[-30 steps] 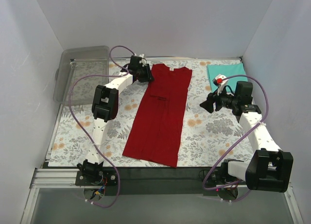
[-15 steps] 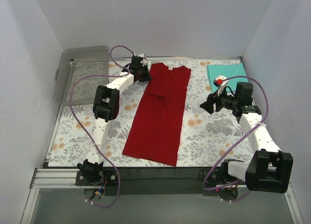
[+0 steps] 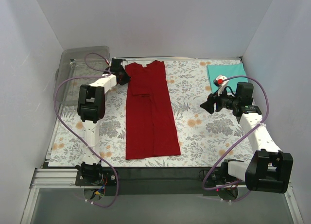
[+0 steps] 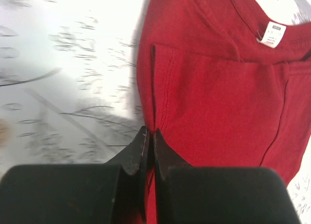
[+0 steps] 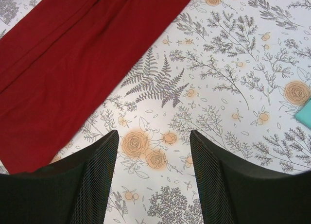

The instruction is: Fold and stack the t-shirts

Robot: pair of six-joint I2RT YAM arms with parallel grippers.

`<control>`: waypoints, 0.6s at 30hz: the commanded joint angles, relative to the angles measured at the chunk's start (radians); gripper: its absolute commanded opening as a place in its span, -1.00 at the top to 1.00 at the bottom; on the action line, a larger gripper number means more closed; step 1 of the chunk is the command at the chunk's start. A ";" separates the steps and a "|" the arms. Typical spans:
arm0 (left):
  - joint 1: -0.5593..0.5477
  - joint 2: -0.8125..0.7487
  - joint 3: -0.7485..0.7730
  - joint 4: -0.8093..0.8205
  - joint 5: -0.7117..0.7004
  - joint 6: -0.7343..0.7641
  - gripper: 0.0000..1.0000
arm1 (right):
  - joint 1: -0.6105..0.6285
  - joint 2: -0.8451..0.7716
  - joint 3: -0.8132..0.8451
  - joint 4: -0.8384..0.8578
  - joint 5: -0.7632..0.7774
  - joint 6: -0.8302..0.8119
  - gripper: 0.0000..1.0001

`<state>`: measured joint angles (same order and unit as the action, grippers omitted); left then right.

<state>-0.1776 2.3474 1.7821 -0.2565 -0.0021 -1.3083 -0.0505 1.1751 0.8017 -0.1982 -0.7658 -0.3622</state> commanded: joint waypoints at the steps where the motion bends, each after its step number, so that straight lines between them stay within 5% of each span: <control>1: 0.024 -0.037 -0.058 -0.069 -0.099 -0.060 1.00 | -0.005 -0.012 -0.009 0.039 -0.007 0.005 -0.14; 6: 0.024 -0.037 -0.007 -0.061 -0.032 -0.026 0.98 | -0.005 -0.011 -0.010 0.036 -0.009 -0.012 -0.15; 7: 0.024 -0.040 0.002 -0.059 0.000 -0.020 0.89 | -0.005 -0.012 -0.013 0.034 -0.013 -0.021 -0.16; 11: 0.023 -0.092 0.039 -0.043 0.123 0.023 -0.07 | -0.002 -0.011 -0.009 -0.018 -0.088 -0.128 -0.22; 14: 0.021 -0.161 0.046 -0.027 0.183 0.055 -0.29 | 0.004 -0.009 -0.007 -0.064 -0.151 -0.245 -0.25; 18: 0.018 -0.276 0.036 -0.023 0.235 0.109 -0.32 | 0.044 -0.006 0.004 -0.177 -0.217 -0.487 -0.32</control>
<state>-0.1566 2.2662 1.7958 -0.2890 0.1513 -1.2648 -0.0341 1.1751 0.8009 -0.2775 -0.8806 -0.6155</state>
